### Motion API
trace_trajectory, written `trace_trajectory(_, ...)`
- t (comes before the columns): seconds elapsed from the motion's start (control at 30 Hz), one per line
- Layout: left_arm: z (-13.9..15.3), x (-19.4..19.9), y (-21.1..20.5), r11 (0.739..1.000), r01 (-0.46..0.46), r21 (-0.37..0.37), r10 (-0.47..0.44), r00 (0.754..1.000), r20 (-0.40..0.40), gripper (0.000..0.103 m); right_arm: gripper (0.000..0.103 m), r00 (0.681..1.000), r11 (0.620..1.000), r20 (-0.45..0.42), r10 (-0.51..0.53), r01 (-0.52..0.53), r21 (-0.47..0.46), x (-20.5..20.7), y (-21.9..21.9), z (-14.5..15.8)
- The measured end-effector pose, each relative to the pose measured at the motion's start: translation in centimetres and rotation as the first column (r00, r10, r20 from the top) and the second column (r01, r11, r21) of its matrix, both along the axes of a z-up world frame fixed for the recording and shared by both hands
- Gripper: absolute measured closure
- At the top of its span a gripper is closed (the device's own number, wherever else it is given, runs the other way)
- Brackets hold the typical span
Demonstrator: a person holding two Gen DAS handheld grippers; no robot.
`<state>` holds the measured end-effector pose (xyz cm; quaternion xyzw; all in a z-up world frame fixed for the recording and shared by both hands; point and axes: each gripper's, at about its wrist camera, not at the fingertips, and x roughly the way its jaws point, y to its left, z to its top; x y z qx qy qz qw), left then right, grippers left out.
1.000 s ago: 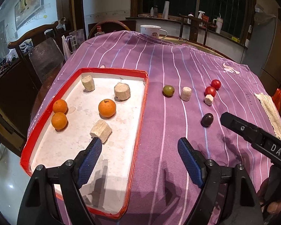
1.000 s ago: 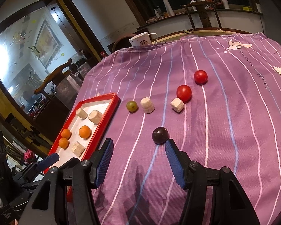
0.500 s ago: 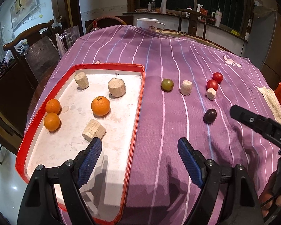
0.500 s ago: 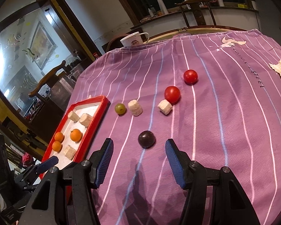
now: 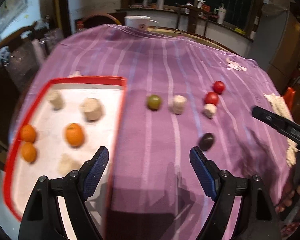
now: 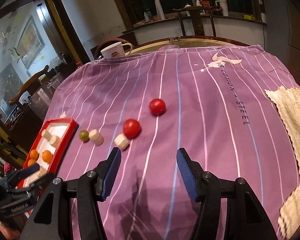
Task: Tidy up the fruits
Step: 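Grasp the dark brown ball with the left tool while the right tool grasps a red tomato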
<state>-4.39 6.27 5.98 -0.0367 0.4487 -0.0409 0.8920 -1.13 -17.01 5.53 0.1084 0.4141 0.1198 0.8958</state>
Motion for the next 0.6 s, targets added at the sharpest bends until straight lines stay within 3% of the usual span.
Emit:
trace_trajectory(0.3,-2.3,2.4,-5.3,0.991,0.132,-0.038,-0.133,0.991,-0.016,0.02,0.04,1.0,1.0,0.0,-0.011,0.011,-0.02,6.6,-0.3,-0.8)
trace_trajectory(0.6,-3.7,4.1,-6.7,0.983,0.161,-0.084,-0.165,0.985,-0.046,0.022,0.04,0.999,0.998,-0.044,0.014,-0.017,-0.068,11.1,1.9,-2.9)
